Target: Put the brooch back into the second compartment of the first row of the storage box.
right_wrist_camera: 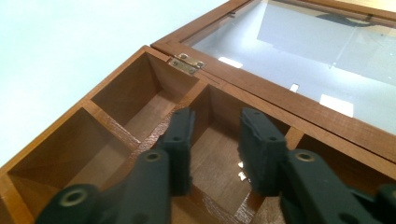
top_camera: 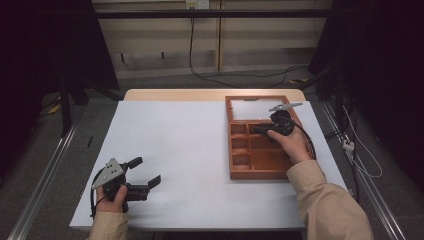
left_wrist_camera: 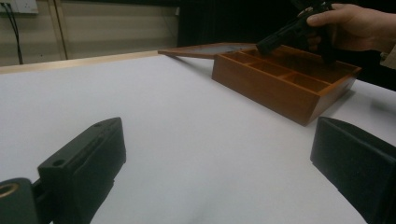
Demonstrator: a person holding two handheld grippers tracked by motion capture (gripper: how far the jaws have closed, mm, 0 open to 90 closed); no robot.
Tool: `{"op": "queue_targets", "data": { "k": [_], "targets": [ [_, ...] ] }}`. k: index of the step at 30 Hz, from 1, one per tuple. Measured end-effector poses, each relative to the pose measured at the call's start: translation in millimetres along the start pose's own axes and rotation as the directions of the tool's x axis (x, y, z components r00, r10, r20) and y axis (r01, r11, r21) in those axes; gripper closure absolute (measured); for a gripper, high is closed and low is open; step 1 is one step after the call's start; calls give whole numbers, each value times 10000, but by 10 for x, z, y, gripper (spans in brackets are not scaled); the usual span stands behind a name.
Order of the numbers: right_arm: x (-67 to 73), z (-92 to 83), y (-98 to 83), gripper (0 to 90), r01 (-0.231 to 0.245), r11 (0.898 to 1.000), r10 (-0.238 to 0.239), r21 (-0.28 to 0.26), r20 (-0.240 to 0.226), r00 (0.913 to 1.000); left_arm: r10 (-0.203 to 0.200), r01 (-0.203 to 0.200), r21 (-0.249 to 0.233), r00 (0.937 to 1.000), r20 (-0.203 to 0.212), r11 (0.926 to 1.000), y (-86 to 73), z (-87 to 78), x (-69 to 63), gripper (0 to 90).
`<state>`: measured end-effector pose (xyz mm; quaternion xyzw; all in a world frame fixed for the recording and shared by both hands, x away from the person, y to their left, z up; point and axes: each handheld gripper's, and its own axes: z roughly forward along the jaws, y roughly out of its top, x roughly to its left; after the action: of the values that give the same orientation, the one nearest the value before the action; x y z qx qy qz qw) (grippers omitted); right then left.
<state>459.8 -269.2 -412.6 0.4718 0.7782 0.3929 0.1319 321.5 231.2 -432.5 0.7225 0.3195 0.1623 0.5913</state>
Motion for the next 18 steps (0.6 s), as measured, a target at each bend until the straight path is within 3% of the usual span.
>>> {"op": "queue_targets", "data": {
  "k": [6,13,18],
  "targets": [
    [26,-36,25,344,-444,9986,439,-294,-179,9989,24,-24,13,10000,29,10000,6,24,-1,30],
    [140,-56,27,232,-182,9998,182,6,-302,9994,-25,25,-30,10000,81,10000,18,32,-16,30],
    [211,-138,27,182,-27,9998,16,-187,-588,9983,96,-97,90,9999,116,9999,8,43,-15,30]
  ]
}}
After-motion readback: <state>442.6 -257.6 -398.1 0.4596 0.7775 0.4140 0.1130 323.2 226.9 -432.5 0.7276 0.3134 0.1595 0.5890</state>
